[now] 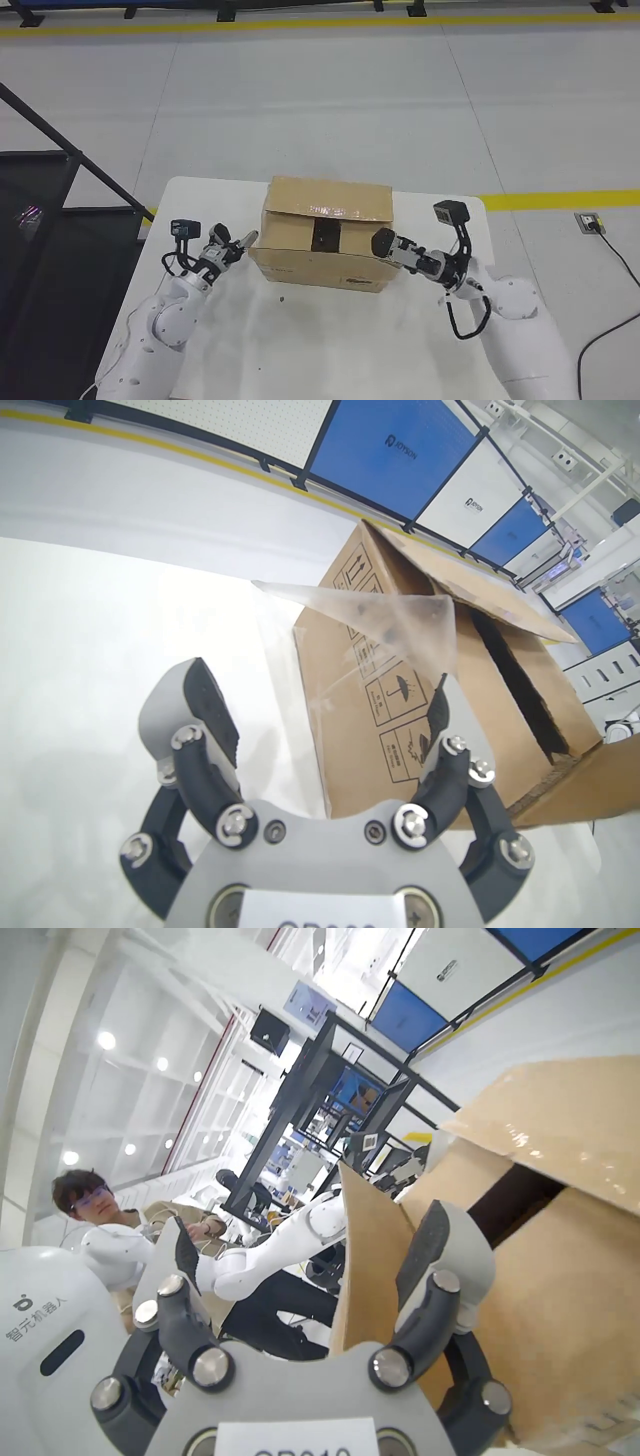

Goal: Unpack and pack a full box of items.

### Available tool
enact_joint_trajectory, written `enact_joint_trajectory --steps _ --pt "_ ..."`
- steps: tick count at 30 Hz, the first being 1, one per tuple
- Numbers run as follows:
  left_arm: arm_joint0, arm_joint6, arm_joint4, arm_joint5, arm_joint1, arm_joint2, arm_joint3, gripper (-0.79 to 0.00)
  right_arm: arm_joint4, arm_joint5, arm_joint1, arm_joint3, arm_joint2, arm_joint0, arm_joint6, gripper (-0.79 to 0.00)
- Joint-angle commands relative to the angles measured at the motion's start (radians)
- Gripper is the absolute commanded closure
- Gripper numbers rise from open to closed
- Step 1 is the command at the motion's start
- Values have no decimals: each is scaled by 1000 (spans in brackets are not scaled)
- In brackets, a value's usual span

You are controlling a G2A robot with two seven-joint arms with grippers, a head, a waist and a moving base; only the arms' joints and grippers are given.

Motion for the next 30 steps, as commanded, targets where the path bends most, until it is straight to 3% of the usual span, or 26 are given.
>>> enact_joint_trajectory --steps 1,7,11,18,22,28,30 --pt "13 0 9 -14 3 -3 -23 -785 -20 -11 28 -65 -16 -30 -10 -785" --pt "71 -6 17 -77 14 -28 -112 -785 -166 -73 112 -149 -87 -80 -72 -785" --pt "121 -31 28 -129 23 -44 -175 -785 -348 -139 162 -161 -149 -97 -138 -785" --pt "177 -141 34 -217 40 -65 -231 -785 -484 -184 202 -153 -234 -81 -184 -785" --pt "196 -181 56 -242 48 -70 -241 -785 -391 -164 204 -148 -246 -67 -209 -785" --pt "199 -211 74 -266 56 -68 -234 -785 -101 49 195 -128 -263 -9 -238 -785" --pt "199 -206 102 -263 58 -67 -236 -785 3 78 190 -118 -272 20 -209 -785"
